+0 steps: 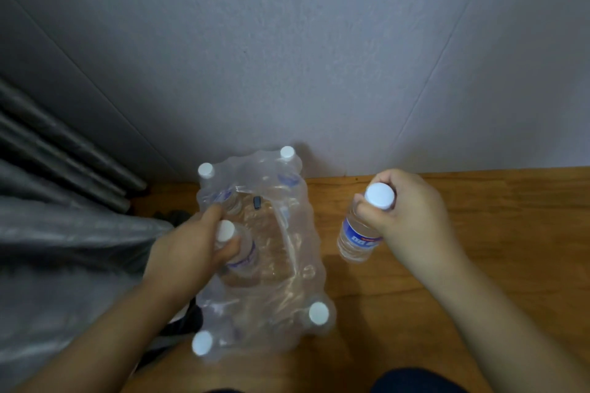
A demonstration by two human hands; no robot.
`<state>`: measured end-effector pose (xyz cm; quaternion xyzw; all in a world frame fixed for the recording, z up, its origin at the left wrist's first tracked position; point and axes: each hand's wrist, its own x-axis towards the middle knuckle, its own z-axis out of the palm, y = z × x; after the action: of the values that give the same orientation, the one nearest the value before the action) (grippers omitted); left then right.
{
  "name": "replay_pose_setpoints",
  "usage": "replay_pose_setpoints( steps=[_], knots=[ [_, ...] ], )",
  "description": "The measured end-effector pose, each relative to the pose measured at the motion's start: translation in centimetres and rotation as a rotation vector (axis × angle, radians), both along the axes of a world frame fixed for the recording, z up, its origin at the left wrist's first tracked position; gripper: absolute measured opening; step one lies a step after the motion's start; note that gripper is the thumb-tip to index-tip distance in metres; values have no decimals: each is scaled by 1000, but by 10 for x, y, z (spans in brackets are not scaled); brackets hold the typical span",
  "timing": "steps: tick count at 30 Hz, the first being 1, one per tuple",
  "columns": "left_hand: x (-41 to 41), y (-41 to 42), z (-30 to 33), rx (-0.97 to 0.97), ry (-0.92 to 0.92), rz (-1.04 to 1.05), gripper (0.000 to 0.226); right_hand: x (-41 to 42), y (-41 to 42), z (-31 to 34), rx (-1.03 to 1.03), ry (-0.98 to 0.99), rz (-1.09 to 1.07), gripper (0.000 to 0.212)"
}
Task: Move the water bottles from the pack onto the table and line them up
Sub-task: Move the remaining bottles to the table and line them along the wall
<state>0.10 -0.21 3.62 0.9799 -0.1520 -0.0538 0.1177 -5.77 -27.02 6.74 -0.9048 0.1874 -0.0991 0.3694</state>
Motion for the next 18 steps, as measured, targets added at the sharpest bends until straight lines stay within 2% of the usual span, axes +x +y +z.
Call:
replay_pose_setpoints(
  steps=[8, 14, 18],
  knots=[
    [-7, 6, 163, -72, -37, 128, 27, -6, 14, 134, -8, 64, 20, 19],
    [-53, 19, 325, -79, -77, 237, 29, -27, 29, 295, -180, 145, 173, 23],
    [-105, 42, 444, -89, -86, 353, 28, -49, 53, 412, -272, 148, 360, 23]
  ],
)
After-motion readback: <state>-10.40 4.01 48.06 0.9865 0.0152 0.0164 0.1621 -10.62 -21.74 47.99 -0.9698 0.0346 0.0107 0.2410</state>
